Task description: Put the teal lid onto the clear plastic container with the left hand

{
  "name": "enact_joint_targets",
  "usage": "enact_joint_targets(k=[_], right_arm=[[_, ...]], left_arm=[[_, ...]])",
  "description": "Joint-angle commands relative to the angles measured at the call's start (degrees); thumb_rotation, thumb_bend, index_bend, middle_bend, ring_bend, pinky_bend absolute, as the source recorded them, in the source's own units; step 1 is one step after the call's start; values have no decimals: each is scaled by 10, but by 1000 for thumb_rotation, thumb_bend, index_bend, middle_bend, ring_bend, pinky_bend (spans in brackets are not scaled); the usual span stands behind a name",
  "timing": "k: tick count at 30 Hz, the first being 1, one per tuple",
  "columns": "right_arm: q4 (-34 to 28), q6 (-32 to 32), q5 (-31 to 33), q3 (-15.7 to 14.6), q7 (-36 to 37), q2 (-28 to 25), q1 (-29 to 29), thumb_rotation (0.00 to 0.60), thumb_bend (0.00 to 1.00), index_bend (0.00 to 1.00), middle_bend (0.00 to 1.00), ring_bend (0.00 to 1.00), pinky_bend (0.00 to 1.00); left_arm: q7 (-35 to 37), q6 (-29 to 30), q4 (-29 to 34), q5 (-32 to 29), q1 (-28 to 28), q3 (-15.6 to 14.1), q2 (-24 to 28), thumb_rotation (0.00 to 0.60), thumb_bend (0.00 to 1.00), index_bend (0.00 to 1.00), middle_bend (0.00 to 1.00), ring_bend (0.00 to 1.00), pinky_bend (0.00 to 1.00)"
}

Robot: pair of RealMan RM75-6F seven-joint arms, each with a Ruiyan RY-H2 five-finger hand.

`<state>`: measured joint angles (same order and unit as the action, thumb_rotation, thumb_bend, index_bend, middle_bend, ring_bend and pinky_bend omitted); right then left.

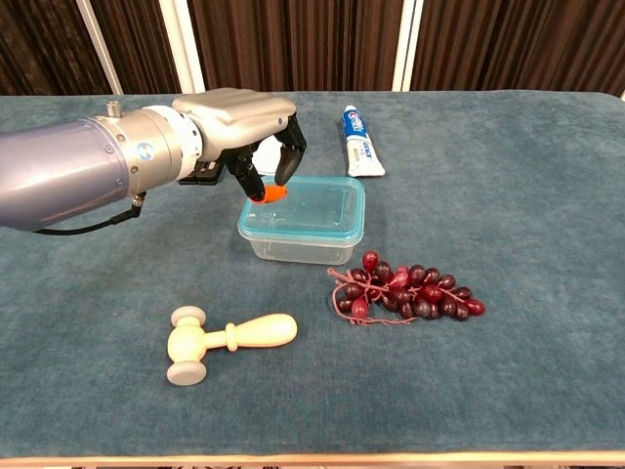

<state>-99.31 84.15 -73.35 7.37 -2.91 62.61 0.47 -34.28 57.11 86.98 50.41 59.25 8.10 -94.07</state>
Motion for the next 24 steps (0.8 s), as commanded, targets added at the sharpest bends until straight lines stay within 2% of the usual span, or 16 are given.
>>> enact_joint_targets(k=[1, 24], right_arm=[[-1, 0, 0, 0, 1, 0, 0, 600, 355, 0, 0, 0, 0], [-3, 0, 5, 2, 0, 0, 0, 600, 355, 0, 0, 0, 0]], left_arm=[[-5, 2, 2, 4, -1, -1, 0, 600, 525, 665, 515, 91, 0], [-21, -12, 12, -4, -16, -11, -5, 600, 525, 667, 539, 103, 0]])
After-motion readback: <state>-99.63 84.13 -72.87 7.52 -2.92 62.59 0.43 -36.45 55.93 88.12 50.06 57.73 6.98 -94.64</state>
